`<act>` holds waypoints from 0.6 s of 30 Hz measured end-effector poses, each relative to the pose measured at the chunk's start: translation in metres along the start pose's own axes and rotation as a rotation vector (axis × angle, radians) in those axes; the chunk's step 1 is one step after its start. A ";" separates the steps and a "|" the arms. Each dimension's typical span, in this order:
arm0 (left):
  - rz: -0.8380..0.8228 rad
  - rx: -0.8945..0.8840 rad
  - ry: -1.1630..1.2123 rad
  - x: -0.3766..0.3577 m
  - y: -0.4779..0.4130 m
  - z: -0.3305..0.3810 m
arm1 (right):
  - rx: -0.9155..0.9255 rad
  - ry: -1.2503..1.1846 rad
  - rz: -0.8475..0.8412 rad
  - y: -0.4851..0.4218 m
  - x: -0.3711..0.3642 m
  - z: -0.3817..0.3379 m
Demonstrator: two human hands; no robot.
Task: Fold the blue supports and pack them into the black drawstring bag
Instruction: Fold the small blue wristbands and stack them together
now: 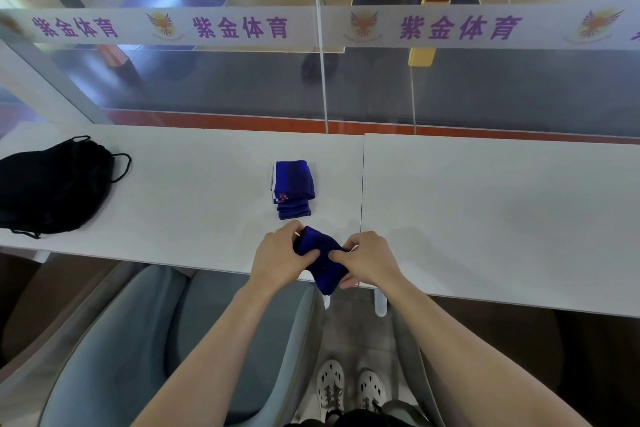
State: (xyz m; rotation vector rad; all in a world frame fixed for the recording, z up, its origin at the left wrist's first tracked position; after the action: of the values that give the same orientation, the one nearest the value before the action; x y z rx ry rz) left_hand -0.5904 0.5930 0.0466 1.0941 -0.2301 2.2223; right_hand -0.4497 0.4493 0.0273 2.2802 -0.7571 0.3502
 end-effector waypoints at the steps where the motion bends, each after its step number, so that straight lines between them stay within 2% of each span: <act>1: -0.040 -0.003 0.033 -0.003 0.001 0.002 | 0.000 -0.003 0.032 0.000 0.004 0.000; 6: -0.230 -0.085 0.124 -0.018 0.015 0.022 | -0.060 -0.111 0.107 -0.008 0.009 0.010; 9: -0.173 -0.140 0.029 -0.020 0.018 0.026 | -0.072 -0.198 0.033 -0.005 -0.001 0.007; 12: -0.122 -0.081 0.041 -0.016 0.015 0.017 | -0.068 -0.367 -0.115 0.003 -0.013 -0.002; 16: -0.113 -0.023 0.086 -0.013 0.015 0.010 | 0.053 -0.258 -0.168 0.007 -0.013 -0.005; 18: -0.105 0.019 0.105 -0.011 0.017 0.002 | 0.157 -0.022 -0.125 0.007 -0.007 -0.002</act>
State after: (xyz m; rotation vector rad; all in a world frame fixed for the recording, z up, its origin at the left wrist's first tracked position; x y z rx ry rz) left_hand -0.5946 0.5741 0.0419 0.9737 -0.1040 2.1840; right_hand -0.4594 0.4496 0.0288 2.4687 -0.6133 0.3364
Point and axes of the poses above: each hand's wrist, its own y-axis away from the middle knuckle, its own x-axis out of the back of the hand, z = x × y, the point moved 9 cm from there along -y, towards the middle knuckle, and after that the axes turned 6 degrees about z, right-handed, at the moved point
